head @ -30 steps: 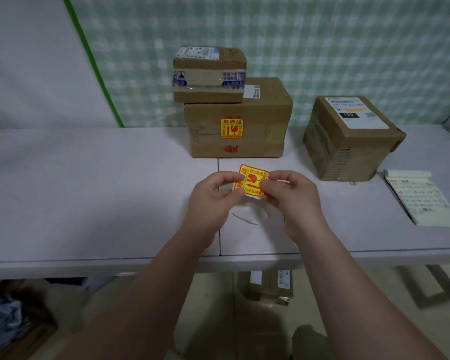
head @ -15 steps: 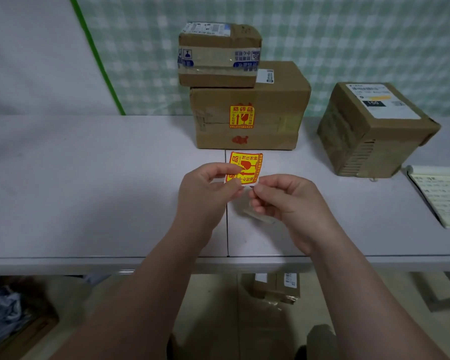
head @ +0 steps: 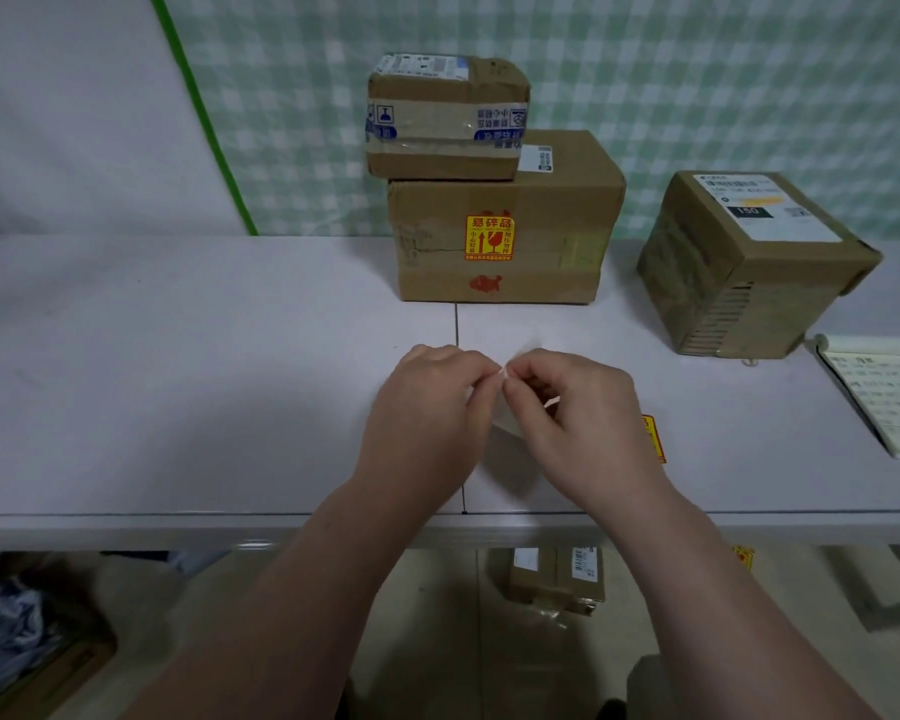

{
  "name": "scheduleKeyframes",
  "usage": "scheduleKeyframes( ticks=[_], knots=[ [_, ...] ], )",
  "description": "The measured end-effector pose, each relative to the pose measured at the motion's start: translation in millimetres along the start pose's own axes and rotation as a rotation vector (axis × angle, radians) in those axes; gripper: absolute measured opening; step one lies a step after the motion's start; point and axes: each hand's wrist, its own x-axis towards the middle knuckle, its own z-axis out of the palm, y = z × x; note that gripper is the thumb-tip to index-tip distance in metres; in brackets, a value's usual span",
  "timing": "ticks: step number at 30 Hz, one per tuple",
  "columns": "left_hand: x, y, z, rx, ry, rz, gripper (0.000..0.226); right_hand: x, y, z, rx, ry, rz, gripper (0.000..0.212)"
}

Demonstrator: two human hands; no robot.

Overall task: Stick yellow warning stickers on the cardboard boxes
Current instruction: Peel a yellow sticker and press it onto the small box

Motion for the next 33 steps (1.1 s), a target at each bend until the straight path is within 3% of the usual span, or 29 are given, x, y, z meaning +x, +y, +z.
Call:
scheduleKeyframes(
  ticks=[5, 9, 13, 16, 24, 27, 33],
  knots=[
    [-1.7, 7.4, -3.8, -0.307, 0.019, -0.181, 0.013, 4.8, -3.5, 0.2, 0.417, -0.052, 0.228, 0.015],
    [1.8, 14.1, -7.9, -0.637, -0.061, -0.407, 0.023, 7.9, -2.7, 1.4, 0.728, -0.104, 0.374, 0.017],
    [3.2, 16.1, -8.2, -0.685, -0.106, -0.414, 0.023, 5.9, -1.0, 7.6, 0.696, -0.109, 0.326, 0.033],
    [2.8, 15.2, -7.5, -0.773, -0.122, -0.451, 0.025, 5.7, -1.5, 9.7, 0.723, -0.098, 0.294, 0.032],
    [6.8, 16.8, -8.9, -1.148, -0.148, -0.559, 0.031, 7.5, -1.4, 4.7, 1.158, -0.168, 0.391, 0.021],
    [7.7, 17.7, -10.2, -1.202, -0.138, -0.577, 0.032, 7.4, -2.9, 4.2, 1.173, -0.162, 0.395, 0.02],
    [7.9, 15.8, -9.1, -1.066, -0.121, -0.595, 0.037, 5.7, -8.1, 4.4, 0.898, -0.108, 0.362, 0.028]
  ],
)
